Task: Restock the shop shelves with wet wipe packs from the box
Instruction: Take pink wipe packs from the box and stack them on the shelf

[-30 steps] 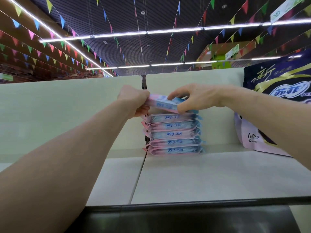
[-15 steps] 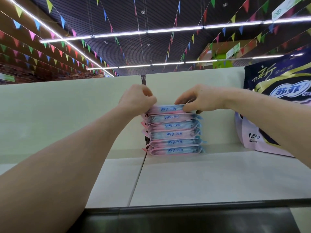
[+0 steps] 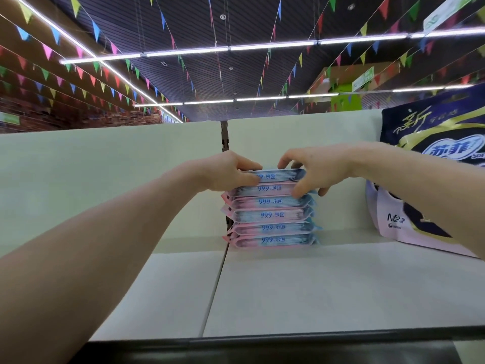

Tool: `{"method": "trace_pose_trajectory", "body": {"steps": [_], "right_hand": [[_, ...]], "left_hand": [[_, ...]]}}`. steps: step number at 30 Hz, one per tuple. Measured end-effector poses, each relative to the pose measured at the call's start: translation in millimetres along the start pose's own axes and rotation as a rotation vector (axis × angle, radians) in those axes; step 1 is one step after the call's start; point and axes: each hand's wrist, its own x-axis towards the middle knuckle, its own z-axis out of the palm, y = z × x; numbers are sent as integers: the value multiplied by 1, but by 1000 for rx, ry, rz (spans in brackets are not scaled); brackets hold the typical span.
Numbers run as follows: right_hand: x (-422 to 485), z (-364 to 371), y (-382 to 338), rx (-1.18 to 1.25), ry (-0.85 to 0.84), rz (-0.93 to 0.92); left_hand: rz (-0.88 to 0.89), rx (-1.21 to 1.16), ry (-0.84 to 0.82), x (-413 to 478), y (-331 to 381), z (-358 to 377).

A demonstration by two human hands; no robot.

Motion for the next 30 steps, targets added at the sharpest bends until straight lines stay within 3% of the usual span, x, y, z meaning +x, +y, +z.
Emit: {"method": "trace_pose_trajectory", "body": {"steps": [9,15,18,20,23,26,30], "right_hand": [[-7,19,7,-38,130,-37],[-8,30,12,51,208,-75],[-8,34,16,115,222,-93],[-8,39,17,161,215,-108],[-6,46,20,204,235,-115],[-4,50,22,215,265,-123],[-5,52,22,219,269,-127]], "left_hand": [[57,109,-110,-1,0,2],[16,241,104,3,-5,-1],[-42,42,202,-7,-14,1],[-155,-268,262,-14,-20,2],[-374,-691,144,-17,-23,8],[-474,-812,-14,-22,-19,27],[-498,-854,-18,-22,-13,43]]}}
